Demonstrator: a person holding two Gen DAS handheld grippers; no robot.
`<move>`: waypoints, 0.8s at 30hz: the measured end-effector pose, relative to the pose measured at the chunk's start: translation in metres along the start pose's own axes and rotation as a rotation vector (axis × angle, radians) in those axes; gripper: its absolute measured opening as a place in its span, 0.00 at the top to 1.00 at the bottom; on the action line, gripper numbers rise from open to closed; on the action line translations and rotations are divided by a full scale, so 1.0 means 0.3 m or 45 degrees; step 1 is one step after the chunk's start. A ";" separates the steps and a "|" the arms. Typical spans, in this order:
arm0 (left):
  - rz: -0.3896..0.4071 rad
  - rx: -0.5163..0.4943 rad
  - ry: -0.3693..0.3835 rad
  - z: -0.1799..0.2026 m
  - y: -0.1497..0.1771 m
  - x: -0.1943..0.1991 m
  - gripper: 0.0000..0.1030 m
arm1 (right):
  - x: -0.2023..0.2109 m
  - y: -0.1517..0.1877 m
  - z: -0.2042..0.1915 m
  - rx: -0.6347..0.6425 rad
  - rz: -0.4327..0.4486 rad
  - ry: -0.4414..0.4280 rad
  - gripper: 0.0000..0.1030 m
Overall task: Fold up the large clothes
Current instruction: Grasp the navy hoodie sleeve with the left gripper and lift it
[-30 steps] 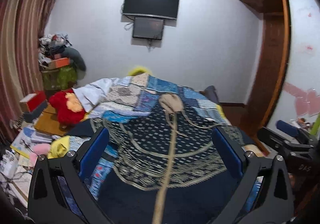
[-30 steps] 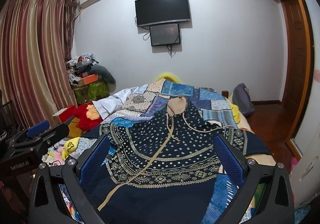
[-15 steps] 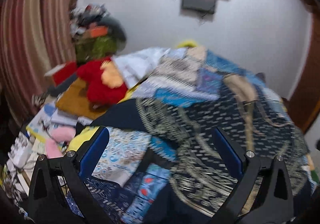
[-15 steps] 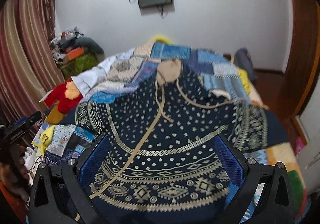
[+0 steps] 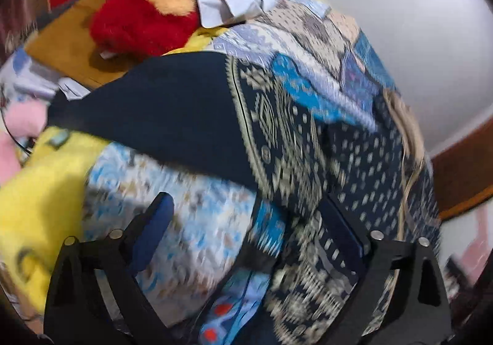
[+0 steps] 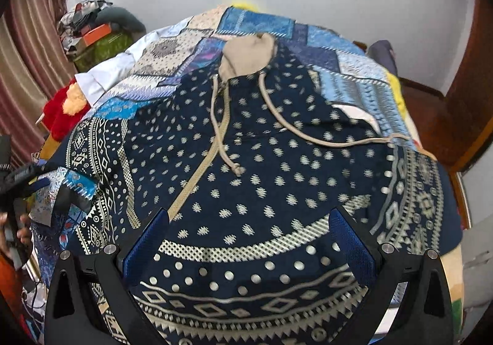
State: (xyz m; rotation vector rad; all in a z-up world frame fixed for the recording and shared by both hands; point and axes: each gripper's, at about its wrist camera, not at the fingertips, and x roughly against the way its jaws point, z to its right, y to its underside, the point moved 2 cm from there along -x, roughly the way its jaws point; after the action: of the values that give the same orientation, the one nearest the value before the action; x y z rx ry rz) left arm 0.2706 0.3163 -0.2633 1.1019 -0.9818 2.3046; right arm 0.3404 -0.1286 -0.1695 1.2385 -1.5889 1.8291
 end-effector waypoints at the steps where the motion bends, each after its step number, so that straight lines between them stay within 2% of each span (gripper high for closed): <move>1: -0.006 0.019 0.012 -0.002 -0.019 -0.018 0.08 | -0.012 -0.004 -0.011 0.010 -0.005 -0.007 0.00; 3: -0.024 0.028 0.039 -0.003 -0.057 -0.049 0.08 | -0.026 -0.007 -0.029 0.028 -0.012 -0.013 0.00; 6: 0.005 0.046 0.019 -0.004 -0.110 -0.085 0.09 | -0.029 -0.003 -0.057 0.056 -0.014 -0.025 0.00; 7: 0.019 0.055 0.001 -0.007 -0.124 -0.089 0.14 | -0.022 -0.001 -0.065 0.064 -0.004 -0.026 0.00; 8: 0.040 0.055 -0.042 -0.006 -0.142 -0.092 0.30 | -0.014 0.002 -0.069 0.070 0.005 -0.028 0.00; 9: 0.061 0.041 -0.106 0.000 -0.158 -0.093 0.41 | -0.003 0.005 -0.072 0.078 0.016 -0.031 0.00; 10: 0.074 0.017 -0.195 0.007 -0.174 -0.096 0.62 | 0.014 0.010 -0.078 0.092 0.030 -0.032 0.00; 11: 0.083 -0.009 -0.272 0.013 -0.185 -0.093 0.77 | 0.029 0.012 -0.082 0.104 0.041 -0.030 0.00; 12: 0.099 -0.041 -0.311 0.027 -0.196 -0.087 0.82 | 0.044 0.017 -0.080 0.114 0.051 -0.028 0.00; 13: 0.120 -0.068 -0.342 0.042 -0.205 -0.069 0.93 | 0.061 0.019 -0.080 0.123 0.065 -0.021 0.00; 15: 0.172 -0.132 -0.377 0.101 -0.219 -0.032 0.94 | 0.090 0.024 -0.071 0.132 0.089 -0.002 0.00; 19: 0.320 -0.318 -0.361 0.290 -0.217 0.065 0.94 | 0.156 0.033 -0.037 0.134 0.143 0.049 0.00; 21: 0.355 -0.430 -0.299 0.407 -0.191 0.091 0.95 | 0.180 0.037 -0.022 0.126 0.158 0.068 0.00; 24: 0.354 -0.574 -0.192 0.574 -0.139 0.067 0.95 | 0.219 0.042 0.003 0.109 0.177 0.077 0.00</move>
State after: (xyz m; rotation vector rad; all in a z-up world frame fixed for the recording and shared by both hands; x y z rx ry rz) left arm 0.3715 0.2184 -0.1538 1.0045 -1.7055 2.0599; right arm 0.2968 -0.1481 -0.1225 1.1223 -1.6151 2.0200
